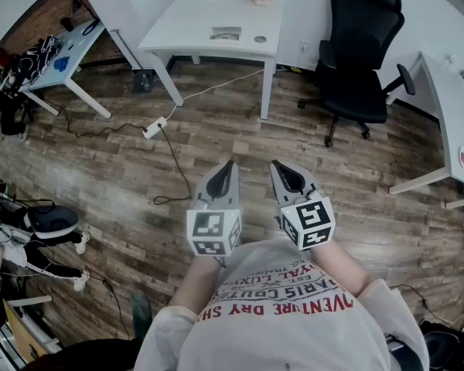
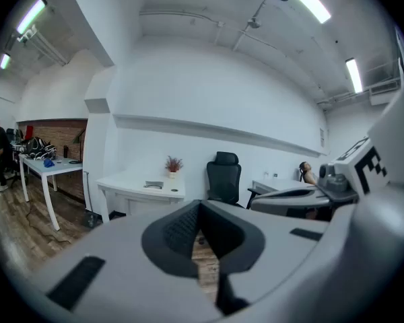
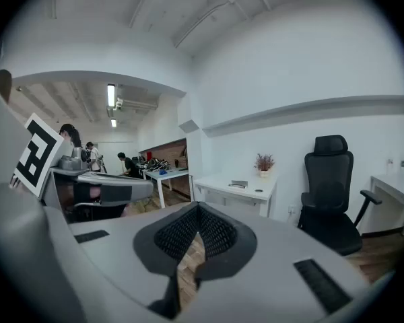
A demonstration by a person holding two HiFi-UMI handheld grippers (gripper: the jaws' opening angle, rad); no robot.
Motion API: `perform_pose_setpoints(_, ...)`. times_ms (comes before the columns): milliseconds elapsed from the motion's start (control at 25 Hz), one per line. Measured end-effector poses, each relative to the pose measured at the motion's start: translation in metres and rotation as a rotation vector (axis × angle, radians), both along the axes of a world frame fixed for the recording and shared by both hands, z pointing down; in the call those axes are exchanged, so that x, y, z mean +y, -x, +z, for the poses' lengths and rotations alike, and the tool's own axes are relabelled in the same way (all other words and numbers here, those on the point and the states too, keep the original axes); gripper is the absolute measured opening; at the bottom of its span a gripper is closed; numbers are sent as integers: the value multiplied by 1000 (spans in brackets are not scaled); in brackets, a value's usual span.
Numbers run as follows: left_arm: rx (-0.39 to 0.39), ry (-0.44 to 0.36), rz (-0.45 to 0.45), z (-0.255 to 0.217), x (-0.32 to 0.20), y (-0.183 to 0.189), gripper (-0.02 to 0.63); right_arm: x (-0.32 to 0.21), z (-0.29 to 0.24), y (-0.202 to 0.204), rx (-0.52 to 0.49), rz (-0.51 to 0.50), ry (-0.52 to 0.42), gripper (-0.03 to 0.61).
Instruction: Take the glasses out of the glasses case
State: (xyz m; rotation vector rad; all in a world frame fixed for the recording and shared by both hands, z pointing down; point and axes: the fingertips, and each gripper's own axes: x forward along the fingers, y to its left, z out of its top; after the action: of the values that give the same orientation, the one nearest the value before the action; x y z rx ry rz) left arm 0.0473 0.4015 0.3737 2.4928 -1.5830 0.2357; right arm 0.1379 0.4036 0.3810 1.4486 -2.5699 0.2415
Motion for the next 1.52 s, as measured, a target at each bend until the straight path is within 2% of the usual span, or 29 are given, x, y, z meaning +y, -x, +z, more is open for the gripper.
perform_pose_setpoints(440,-4,8,-8,0,-7,18,0,-4,4,8,-7,21,17,12)
perform_pose_setpoints(640,1,19,3,6,-12,37,0,-9,4,26,-88,18,28,12)
perform_pose_setpoints(880,4,41,2,17,-19,81,0,-16,17,67,-64,18,51,12)
perform_pose_setpoints(1160,26,76,-13,36,-29,136,0,-21,21,116,-36,-15,36,12)
perform_pose_setpoints(1320,60,117,-35,51,-39,147,0,-35,33,122,-23,-8,84,12)
perform_pose_setpoints(1520,56,125,-70,57,-73,147,0,-75,46,125,-18,-36,104,12)
